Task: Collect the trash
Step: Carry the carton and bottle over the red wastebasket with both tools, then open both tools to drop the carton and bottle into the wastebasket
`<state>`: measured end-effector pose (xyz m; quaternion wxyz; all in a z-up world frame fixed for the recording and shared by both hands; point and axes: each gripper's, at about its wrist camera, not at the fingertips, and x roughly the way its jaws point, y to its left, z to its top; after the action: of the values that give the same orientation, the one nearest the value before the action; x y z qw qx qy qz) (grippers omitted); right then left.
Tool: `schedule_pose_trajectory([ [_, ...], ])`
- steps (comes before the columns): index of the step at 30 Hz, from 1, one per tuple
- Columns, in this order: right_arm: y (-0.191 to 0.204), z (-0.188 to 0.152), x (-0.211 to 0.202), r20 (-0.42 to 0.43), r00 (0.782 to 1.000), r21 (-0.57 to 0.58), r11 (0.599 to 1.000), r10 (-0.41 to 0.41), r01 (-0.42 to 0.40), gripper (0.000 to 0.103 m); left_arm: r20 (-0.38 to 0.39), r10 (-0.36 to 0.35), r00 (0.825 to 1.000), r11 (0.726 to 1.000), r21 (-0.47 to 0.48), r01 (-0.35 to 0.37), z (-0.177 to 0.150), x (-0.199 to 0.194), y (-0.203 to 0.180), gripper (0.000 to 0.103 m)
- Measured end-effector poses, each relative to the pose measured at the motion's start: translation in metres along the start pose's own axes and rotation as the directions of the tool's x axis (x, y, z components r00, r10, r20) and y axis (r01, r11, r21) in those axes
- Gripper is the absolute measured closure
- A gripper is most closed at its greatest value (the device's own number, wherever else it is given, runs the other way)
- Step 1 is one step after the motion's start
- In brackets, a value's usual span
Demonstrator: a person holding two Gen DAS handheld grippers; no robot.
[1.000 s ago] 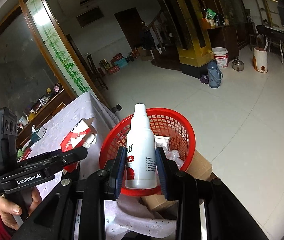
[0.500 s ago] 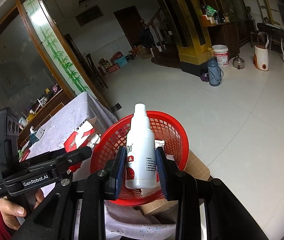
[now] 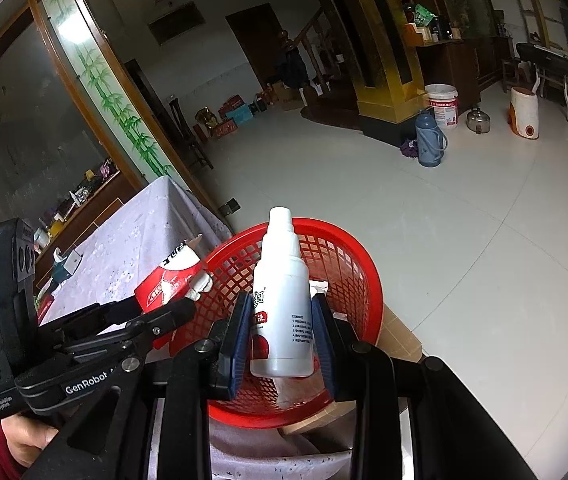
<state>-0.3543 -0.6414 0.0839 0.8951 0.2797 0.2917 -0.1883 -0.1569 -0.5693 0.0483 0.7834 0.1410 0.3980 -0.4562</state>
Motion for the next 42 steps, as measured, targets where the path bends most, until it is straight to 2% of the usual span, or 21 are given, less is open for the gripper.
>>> schedule_pose_trajectory([
  [42, 0.004, 0.019, 0.029, -0.042, 0.999, -0.003, 1.000, -0.015, 0.015, 0.070, -0.034, -0.028, 0.999, 1.000, -0.009, 0.027, -0.011, 0.023, 0.004, 0.047],
])
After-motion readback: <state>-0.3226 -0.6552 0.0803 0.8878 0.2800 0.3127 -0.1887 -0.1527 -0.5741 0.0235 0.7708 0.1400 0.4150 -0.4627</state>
